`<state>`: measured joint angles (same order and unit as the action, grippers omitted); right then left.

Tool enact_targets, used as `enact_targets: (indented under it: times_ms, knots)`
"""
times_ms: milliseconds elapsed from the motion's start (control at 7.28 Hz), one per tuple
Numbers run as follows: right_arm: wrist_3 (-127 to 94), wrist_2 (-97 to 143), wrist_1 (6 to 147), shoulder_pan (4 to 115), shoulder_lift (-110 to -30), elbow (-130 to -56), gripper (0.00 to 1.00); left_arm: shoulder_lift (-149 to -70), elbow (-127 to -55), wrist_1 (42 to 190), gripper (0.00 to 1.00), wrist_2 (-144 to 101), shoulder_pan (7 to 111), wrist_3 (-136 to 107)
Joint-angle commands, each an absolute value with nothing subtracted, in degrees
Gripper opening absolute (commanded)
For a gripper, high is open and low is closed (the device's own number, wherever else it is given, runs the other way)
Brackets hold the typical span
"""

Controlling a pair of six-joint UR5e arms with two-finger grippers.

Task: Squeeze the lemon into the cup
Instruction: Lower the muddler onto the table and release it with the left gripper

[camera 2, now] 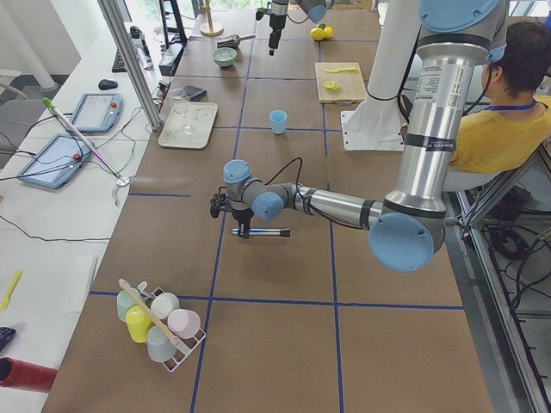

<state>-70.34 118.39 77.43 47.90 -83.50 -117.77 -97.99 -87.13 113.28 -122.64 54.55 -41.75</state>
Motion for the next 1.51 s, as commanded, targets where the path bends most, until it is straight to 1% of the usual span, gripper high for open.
enact_targets:
  times_ms: [0, 137, 275, 412, 549, 687, 824, 961, 1099, 1236, 1373]
  knots:
    - [-70.31, 118.39, 77.43, 47.9, -83.5, -117.77, 1.0, -97.82, -86.92, 114.17, 0.08, -121.99, 52.91, -41.75]
    - [-70.31, 118.39, 77.43, 47.9, -83.5, -117.77, 1.0, -97.91, -86.92, 114.08, 0.4, -121.99, 52.91, -41.92]
    - [-70.31, 118.39, 77.43, 47.9, -83.5, -117.77, 1.0, -97.91, -86.92, 114.08, 0.63, -121.99, 52.91, -41.84]
    - [-70.31, 118.39, 77.43, 47.9, -83.41, -117.77, 1.0, -97.65, -87.01, 114.08, 1.0, -121.99, 53.0, -41.84]
    - [-70.31, 118.39, 77.43, 47.9, -83.5, -117.77, 1.0, -97.56, -87.19, 113.91, 1.0, -121.91, 53.0, -41.84]
    - [-70.31, 118.48, 77.43, 47.99, -83.5, -117.77, 1.0, -97.47, -89.1, 113.65, 1.0, -121.99, 53.26, -41.84]
    - [-69.7, 118.65, 77.43, 48.25, -83.5, -117.86, 1.0, -97.3, -92.95, 113.38, 1.0, -122.25, 53.87, -41.75]
    - [-69.26, 120.13, 77.43, 49.21, -84.63, -117.95, 1.0, -95.03, -97.69, 113.29, 1.0, -122.69, 56.84, -41.66]
    - [-65.86, 122.93, 77.43, 52.61, -85.33, -117.86, 1.0, -92.75, -101.04, 113.2, 1.0, -122.78, 61.04, -37.83]
    - [-58.87, 126.87, 78.13, 58.39, -87.26, -117.34, 1.0, -89.33, -102.38, 113.29, 1.0, -122.96, 65.0, -29.96]
    - [-50.19, 128.91, 78.31, 63.49, -89.45, -115.25, 1.0, -88.25, -101.44, 113.29, 1.0, -126.87, 69.48, -23.27]
